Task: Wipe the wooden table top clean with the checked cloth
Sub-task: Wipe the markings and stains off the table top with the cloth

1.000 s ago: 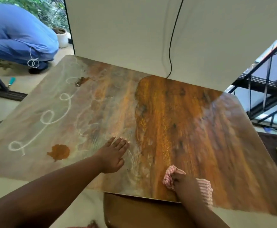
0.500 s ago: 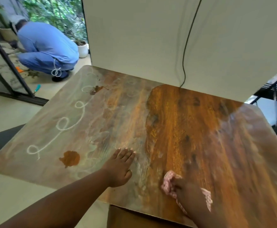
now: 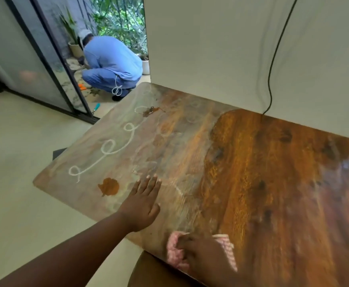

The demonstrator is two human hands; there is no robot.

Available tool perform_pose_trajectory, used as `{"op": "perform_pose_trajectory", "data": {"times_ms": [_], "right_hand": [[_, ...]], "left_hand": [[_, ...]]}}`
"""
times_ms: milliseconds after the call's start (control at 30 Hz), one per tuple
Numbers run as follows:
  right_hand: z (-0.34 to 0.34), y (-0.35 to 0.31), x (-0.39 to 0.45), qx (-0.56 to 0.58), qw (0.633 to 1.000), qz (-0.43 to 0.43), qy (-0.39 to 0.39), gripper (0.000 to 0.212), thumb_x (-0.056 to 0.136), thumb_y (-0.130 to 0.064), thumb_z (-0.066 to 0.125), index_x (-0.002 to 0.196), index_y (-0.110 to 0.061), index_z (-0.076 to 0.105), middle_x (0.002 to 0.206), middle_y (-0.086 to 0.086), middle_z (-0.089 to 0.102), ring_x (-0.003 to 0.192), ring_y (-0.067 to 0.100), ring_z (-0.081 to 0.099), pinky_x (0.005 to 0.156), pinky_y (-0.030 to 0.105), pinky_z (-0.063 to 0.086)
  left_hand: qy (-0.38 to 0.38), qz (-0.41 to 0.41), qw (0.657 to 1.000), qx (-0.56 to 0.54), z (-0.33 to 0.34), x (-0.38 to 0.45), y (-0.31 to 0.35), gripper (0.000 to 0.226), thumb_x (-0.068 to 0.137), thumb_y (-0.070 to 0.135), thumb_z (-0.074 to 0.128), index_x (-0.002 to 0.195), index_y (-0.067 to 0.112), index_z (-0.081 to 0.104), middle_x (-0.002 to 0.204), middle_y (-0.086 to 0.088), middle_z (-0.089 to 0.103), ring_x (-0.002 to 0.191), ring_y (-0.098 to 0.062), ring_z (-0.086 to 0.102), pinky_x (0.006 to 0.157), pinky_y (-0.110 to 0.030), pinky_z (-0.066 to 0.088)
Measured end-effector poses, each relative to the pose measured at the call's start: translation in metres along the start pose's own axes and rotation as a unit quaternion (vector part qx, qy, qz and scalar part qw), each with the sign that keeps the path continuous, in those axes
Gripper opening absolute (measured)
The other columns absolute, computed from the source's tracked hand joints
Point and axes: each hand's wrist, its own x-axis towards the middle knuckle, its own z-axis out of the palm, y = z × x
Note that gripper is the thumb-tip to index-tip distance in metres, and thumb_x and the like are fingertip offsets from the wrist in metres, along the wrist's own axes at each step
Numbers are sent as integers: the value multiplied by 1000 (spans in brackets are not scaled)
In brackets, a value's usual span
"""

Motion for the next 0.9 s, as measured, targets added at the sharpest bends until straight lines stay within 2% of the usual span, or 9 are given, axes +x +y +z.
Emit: {"op": "perform_pose_trajectory", "data": {"times_ms": [133, 200, 367, 467, 533, 600, 700, 800, 900], "right_hand": [[-34, 44, 28, -41, 981, 160, 101, 28, 81, -24, 52, 101, -32, 70, 103, -4, 69, 90, 17, 61, 75, 27, 43], [-26, 35, 51, -52, 975, 186, 114, 27, 84, -22, 53, 104, -31, 67, 107, -3, 67, 91, 20, 59, 76, 31, 43], [25, -21, 24, -66, 996, 52, -10, 35, 87, -26, 48, 118, -37, 59, 122, -8, 57, 109, 23, 48, 77, 35, 45], [18, 1, -18, -61, 996, 22, -55, 30, 79, -35, 56, 108, -43, 60, 112, -19, 59, 104, 18, 56, 76, 24, 47], [8, 22, -38, -74, 997, 23, -15, 27, 69, -40, 54, 93, -46, 64, 92, -23, 62, 79, 10, 64, 62, 15, 48], [-6, 24, -40, -73, 996, 49, -15, 25, 65, -37, 52, 84, -43, 67, 82, -19, 64, 66, 9, 62, 58, 18, 48], [-6, -5, -7, -74, 994, 77, 12, 28, 75, -33, 49, 94, -32, 69, 92, -7, 65, 73, 11, 54, 63, 24, 39], [24, -36, 28, -106, 994, 32, 9, 28, 84, -27, 51, 108, -27, 65, 109, 0, 63, 93, 23, 56, 75, 34, 45], [35, -45, 22, -96, 995, 0, -33, 26, 77, -27, 49, 92, -25, 70, 96, -3, 67, 86, 25, 60, 70, 35, 51]], "left_hand": [[3, -23, 1000, -6, 6, -10, 2, 81, 78, 55, -6, 149, 17, -15, 150, -4, -27, 139, -21, -29, 106, -30, -30], [-8, -19, 1000, -11, 10, -18, 6, 81, 78, 54, -5, 148, 17, -15, 150, -4, -25, 139, -20, -27, 109, -32, -27], [-5, -20, 1000, -4, 9, -25, 10, 81, 78, 53, -5, 149, 16, -13, 150, -3, -24, 139, -18, -27, 110, -33, -24], [6, -33, 999, 2, 3, -26, 7, 82, 76, 52, -5, 150, 16, -13, 150, -3, -24, 139, -18, -26, 110, -33, -26], [9, -39, 999, 10, 1, -27, 5, 82, 77, 52, -6, 150, 16, -14, 150, -3, -25, 139, -18, -27, 109, -33, -27], [7, -41, 999, 7, 1, -30, 5, 82, 77, 52, -5, 149, 16, -14, 150, -3, -26, 140, -19, -26, 109, -33, -27], [-6, -21, 1000, 8, 2, -35, 9, 82, 77, 52, -3, 150, 16, -10, 151, -2, -22, 141, -18, -23, 111, -34, -24], [-15, -19, 1000, 16, 7, -39, 12, 83, 76, 52, -5, 150, 15, -10, 153, -3, -20, 140, -18, -24, 111, -35, -22], [-25, -10, 999, 22, 7, -44, 14, 85, 75, 52, -7, 150, 15, -11, 155, -5, -19, 142, -19, -22, 112, -36, -22]]}}
